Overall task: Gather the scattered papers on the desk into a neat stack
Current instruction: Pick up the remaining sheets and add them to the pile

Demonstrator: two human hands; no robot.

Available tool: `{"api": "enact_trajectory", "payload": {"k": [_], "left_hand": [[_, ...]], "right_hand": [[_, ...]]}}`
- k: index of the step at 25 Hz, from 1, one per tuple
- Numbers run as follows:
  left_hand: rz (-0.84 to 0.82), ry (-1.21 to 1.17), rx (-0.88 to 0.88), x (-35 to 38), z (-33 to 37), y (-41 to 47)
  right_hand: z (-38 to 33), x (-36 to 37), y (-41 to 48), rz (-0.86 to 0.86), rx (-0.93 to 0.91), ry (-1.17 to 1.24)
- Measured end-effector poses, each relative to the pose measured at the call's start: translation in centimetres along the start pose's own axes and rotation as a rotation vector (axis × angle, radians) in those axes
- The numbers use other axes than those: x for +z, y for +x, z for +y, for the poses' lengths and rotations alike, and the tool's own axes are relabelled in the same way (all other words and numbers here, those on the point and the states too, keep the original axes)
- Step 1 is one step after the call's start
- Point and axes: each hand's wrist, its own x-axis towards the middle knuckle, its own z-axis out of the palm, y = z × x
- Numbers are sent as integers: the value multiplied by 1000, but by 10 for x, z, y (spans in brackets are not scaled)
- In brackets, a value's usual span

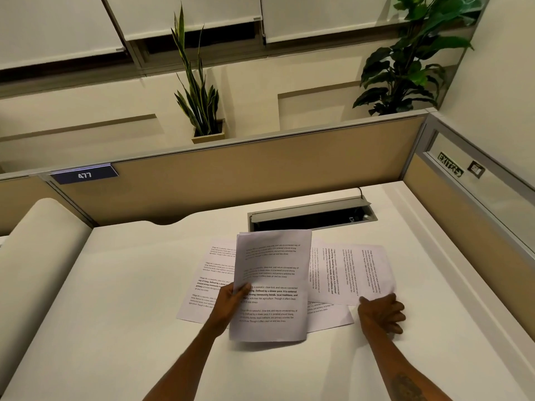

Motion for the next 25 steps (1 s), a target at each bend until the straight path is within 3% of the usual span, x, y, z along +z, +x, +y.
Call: {"api": "enact_trajectory", "payload": {"k": [4,9,16,20,25], "left_hand": [[-2,13,4,5,1,-1],[7,7,6,5,-1,-4],[10,5,-1,2,-4,-9],[-25,-10,-7,-3,-1,-12],[-43,-12,-15,-5,1,-18]], "right_hand": [[-2,-6,2,26,-71,362],[1,-5,6,21,156,557],[-7,3,1,-135,23,471],[-13,4,-9,-143,-71,659],[-18,0,-24,-329,-222,865]]}}
